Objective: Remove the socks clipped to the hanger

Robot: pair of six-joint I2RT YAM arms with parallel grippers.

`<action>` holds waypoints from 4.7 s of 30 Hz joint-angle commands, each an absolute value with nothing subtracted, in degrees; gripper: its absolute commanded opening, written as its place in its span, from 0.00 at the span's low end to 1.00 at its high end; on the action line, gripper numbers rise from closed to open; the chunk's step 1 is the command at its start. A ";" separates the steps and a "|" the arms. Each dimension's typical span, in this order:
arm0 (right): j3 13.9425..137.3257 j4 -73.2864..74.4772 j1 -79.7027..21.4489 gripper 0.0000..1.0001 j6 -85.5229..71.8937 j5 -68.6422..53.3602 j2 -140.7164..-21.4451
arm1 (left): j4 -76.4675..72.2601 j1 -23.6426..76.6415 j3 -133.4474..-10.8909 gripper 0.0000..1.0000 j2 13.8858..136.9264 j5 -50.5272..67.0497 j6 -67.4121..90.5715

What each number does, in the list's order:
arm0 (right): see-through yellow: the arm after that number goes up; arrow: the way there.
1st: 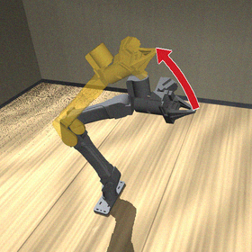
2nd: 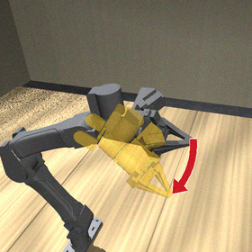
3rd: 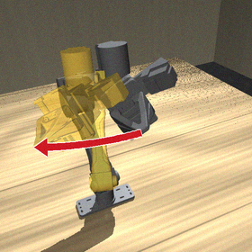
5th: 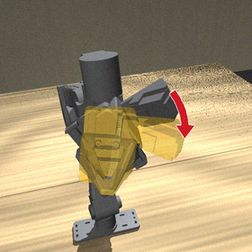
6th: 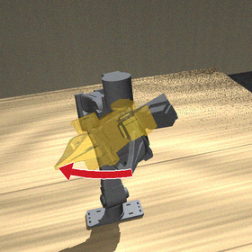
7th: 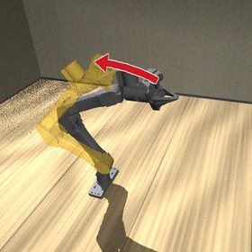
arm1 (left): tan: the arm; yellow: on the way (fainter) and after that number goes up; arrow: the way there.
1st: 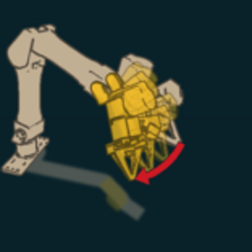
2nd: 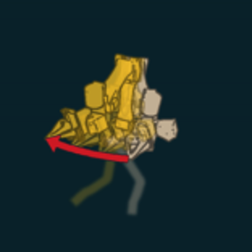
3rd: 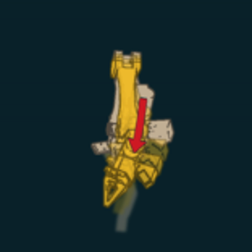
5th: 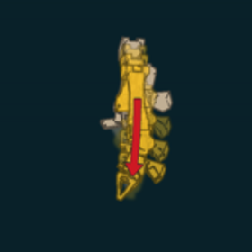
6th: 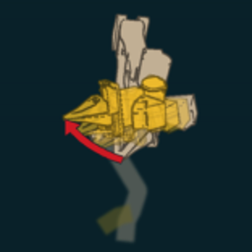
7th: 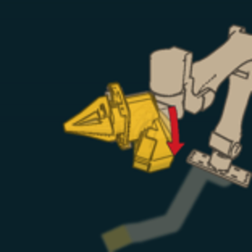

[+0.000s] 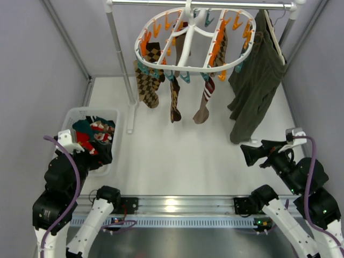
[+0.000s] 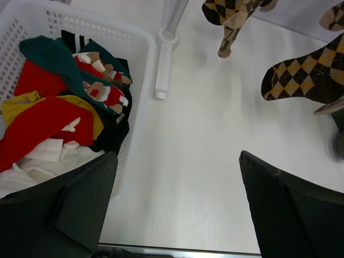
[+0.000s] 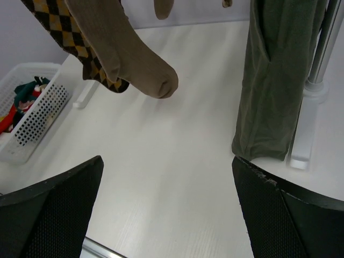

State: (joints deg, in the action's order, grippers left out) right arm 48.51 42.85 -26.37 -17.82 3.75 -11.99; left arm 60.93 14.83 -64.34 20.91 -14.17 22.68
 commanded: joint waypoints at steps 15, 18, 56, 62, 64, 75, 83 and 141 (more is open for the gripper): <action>40.43 10.30 -25.75 0.99 -23.90 -23.02 -26.25 | 58.27 14.85 -62.67 0.99 22.15 -13.54 26.19; 42.27 6.42 -26.45 1.00 -23.12 -22.95 -35.66 | 56.52 14.94 -61.62 0.99 21.71 -12.66 27.07; 38.32 -36.65 -57.38 0.00 -3.08 32.33 -67.85 | 36.83 14.77 -70.21 0.99 38.13 15.28 28.91; 39.55 -37.00 -63.36 0.00 -3.34 34.63 -69.34 | 33.49 14.85 -80.94 0.99 46.31 17.40 30.67; 40.51 -37.09 -65.47 0.00 -2.82 34.80 -70.13 | 32.70 14.85 -84.27 0.99 48.42 19.85 30.94; 39.64 -37.88 -69.08 0.00 -5.45 34.19 -67.95 | 17.58 31.26 -86.48 0.98 60.54 10.75 24.89; 36.39 -34.98 -69.00 0.00 -5.36 30.94 -61.09 | 8.62 44.74 -83.41 0.96 66.79 -1.56 16.70; 34.37 -30.41 -69.08 0.00 -6.59 28.92 -57.13 | -8.00 54.67 -86.75 0.72 80.07 -23.47 9.41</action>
State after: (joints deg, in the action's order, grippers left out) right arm 34.85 -30.24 -67.85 -6.20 29.78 -58.43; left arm -3.51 54.70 -84.14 80.47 -22.44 11.73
